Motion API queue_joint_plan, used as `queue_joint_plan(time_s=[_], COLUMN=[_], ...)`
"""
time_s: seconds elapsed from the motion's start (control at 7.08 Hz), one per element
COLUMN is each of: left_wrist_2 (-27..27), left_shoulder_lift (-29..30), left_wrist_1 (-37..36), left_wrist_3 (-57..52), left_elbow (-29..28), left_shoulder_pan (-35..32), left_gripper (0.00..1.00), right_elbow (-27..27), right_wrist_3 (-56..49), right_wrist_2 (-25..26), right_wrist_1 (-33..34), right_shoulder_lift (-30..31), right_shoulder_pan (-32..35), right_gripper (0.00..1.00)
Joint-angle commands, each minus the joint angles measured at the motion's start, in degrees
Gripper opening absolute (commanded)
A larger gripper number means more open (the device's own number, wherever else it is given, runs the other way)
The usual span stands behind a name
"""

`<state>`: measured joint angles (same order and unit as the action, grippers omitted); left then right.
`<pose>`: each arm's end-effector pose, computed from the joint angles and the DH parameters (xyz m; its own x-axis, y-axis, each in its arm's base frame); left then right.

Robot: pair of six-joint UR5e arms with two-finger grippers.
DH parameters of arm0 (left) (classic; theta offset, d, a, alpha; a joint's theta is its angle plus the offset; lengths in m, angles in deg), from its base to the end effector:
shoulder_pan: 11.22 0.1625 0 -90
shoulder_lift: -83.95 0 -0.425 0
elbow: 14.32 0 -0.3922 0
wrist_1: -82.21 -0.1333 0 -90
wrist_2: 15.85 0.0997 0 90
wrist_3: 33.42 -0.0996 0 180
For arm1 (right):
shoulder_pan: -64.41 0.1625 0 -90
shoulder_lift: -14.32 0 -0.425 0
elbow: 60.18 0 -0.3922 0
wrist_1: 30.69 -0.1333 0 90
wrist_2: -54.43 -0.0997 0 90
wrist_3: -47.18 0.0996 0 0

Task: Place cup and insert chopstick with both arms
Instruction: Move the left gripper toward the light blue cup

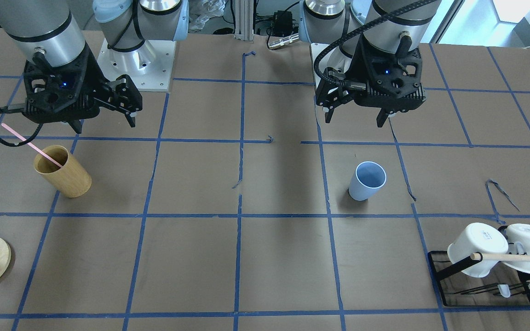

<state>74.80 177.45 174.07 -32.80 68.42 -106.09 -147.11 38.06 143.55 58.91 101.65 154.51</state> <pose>-0.1759 -0.5071 0.5162 -0.9972 0.0737 -0.0110 0.0741 0.9967 -0.0333 0.1357 -0.5115 0.4902 -0.9870 -0.1602 -0.0152 -0.1602 0.9871 -0.0024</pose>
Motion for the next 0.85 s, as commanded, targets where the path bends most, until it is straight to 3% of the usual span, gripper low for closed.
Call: queue_joint_plan(time_s=[0.0,0.42,0.71], left_wrist_2=[-0.03,0.32,0.5], left_shoulder_lift=[0.01,-0.86,-0.43], left_wrist_1=[-0.1,-0.37,-10.85], left_wrist_3=[0.09,-0.17,-0.87], left_elbow=[0.05,4.77,16.94], left_shoulder_pan=[-0.05,0.03,5.1], left_gripper=[1.0,1.0,1.0], right_elbow=[-0.09,0.0,-0.09], right_wrist_3=[0.59,-0.11,-0.2], right_wrist_2=[-0.17,0.26,0.09], right_wrist_1=[0.31,0.05,0.48], right_shoulder_lift=[0.03,0.2,-0.41], right_shoulder_pan=[-0.01,0.08,-0.01], right_gripper=[1.0,1.0,1.0])
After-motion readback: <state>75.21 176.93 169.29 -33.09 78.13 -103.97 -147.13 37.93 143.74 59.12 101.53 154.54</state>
